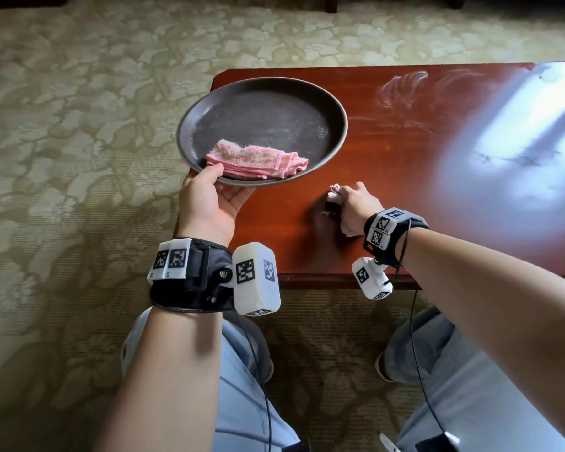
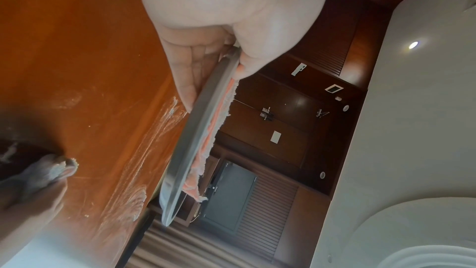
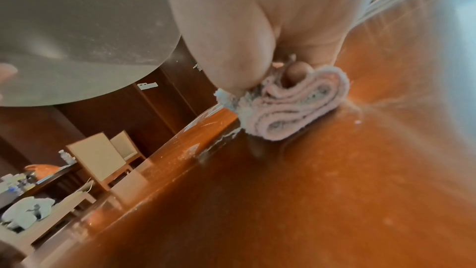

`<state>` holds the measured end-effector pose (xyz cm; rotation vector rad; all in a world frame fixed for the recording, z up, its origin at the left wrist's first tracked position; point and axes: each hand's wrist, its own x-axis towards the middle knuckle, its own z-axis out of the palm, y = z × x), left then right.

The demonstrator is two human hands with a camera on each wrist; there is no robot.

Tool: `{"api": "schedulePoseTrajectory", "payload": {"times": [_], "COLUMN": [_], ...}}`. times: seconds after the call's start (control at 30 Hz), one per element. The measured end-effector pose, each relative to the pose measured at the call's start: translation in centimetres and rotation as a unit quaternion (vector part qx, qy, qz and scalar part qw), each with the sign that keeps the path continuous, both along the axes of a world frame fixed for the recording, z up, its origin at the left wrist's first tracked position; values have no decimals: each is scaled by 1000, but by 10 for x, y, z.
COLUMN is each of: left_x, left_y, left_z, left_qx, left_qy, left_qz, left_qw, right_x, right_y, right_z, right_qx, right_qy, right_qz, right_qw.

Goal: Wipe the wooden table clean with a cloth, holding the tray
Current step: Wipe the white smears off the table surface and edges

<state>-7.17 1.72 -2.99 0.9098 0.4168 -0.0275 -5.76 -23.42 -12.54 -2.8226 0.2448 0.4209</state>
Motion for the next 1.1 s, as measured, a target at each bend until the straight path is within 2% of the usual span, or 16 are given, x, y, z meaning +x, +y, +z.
{"api": "schedulePoseTrajectory", "payload": {"times": [0.13, 0.27, 0.43, 0.63, 0.7, 0.9, 1.0, 1.1], "left_x": [-2, -5, -9, -13, -12, -2, 3, 5], "left_y": [11, 19, 22, 22, 24, 33, 37, 42], "left_z": [-2, 0, 5, 10, 8, -1, -7, -12], "left_qx": [3, 5, 2, -2, -4, 1, 3, 8], "left_qy": [-2, -3, -10, -18, -18, -13, -10, -11], "left_qz": [12, 15, 16, 12, 14, 25, 31, 34], "left_qw": [1000, 1000, 1000, 1000, 1000, 1000, 999, 999], "right_x": [12, 15, -7, -24, -21, 22, 45, 63], "right_y": [19, 31, 42, 46, 42, 18, 15, 17], "right_z": [-2, -11, -8, -9, -4, 5, -3, -15], "right_qx": [-5, 6, 47, 70, 89, 118, 66, 15], "right_qy": [8, -15, -54, -57, -75, -161, -124, -73], "right_qz": [92, 148, 239, 280, 265, 122, 80, 76], "right_qw": [996, 989, 968, 956, 957, 972, 987, 994]}}
